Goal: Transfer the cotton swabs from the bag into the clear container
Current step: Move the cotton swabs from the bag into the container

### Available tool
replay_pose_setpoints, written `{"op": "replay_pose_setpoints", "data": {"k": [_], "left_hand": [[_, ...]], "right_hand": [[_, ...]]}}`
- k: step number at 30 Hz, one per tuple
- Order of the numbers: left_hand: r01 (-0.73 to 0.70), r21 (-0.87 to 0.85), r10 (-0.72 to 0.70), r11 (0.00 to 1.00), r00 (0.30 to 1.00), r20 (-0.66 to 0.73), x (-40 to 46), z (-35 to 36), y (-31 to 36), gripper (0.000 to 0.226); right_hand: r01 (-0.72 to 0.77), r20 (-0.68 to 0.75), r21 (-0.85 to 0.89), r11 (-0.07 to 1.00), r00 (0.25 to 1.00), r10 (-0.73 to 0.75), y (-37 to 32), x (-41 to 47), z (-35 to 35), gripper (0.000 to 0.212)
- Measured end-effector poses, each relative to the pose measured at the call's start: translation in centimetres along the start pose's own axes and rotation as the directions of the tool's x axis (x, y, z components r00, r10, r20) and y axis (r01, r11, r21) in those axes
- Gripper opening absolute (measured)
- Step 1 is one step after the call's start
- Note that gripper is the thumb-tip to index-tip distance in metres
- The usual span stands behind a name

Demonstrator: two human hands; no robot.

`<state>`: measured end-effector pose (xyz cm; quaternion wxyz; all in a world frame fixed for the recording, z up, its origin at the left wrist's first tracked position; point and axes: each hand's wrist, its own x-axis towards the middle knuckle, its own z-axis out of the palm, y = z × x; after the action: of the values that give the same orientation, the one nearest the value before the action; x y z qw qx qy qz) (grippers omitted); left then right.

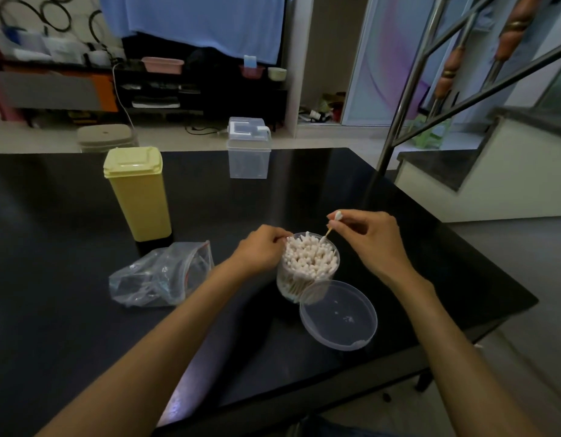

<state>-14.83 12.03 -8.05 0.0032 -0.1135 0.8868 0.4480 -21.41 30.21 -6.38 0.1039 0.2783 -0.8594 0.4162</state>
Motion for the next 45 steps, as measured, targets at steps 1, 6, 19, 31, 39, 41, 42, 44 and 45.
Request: {"op": "replay_pose_setpoints", "data": {"k": [1, 6, 19, 31, 39, 41, 42, 44, 45], "left_hand": [[-0.001, 0.012, 0.001, 1.000, 1.000, -0.011, -0.1, 0.0, 0.1, 0.033], [0.006, 0.011, -0.006, 1.000, 0.999, -0.045, -0.5, 0.3, 0.0, 0.033], [0.025, -0.014, -0.026, 1.000, 0.999, -0.042, -0.4, 0.5, 0.0, 0.033], [0.022, 0.000, -0.022, 1.000, 0.995, -0.096, -0.6, 1.2, -0.4, 0.033], [0.041, -0.182, -0.047, 0.982, 0.999, -0.026, -0.9, 1.7, 0.7, 0.072], [0.049, -0.242, -0.048, 0.969, 0.999, 0.007, -0.8, 2.0, 1.1, 0.089], [0.044, -0.245, -0.041, 0.969, 0.999, 0.017, -0.9, 2.1, 1.1, 0.086], [0.018, -0.227, -0.016, 0.974, 1.000, 0.009, -0.7, 2.5, 0.8, 0.073], [0.003, -0.232, -0.003, 0.973, 1.000, -0.003, -0.7, 2.6, 0.6, 0.067]], "right_hand": [[0.016, 0.000, -0.035, 0.999, 1.000, -0.016, -0.2, 0.1, 0.1, 0.023], [0.076, 0.045, -0.041, 0.996, 0.996, -0.075, -1.7, 0.1, -0.7, 0.024], [0.051, 0.213, -0.111, 0.993, 0.977, -0.026, -1.8, -1.4, -0.8, 0.022], [0.042, 0.234, -0.308, 0.950, 0.972, 0.033, -1.6, -2.1, -0.2, 0.017], [-0.101, 0.222, -0.011, 0.995, 0.970, 0.101, -0.6, -1.9, -1.1, 0.018], [-0.173, 0.237, 0.096, 0.980, 0.960, 0.146, -0.5, -1.9, -1.0, 0.019], [-0.197, 0.231, 0.131, 0.972, 0.959, 0.163, -0.5, -1.9, -0.9, 0.018], [-0.219, 0.228, 0.148, 0.965, 0.957, 0.182, -0.4, -1.9, -0.5, 0.014], [-0.228, 0.232, 0.148, 0.962, 0.954, 0.190, -0.4, -1.9, -0.2, 0.013]]}}
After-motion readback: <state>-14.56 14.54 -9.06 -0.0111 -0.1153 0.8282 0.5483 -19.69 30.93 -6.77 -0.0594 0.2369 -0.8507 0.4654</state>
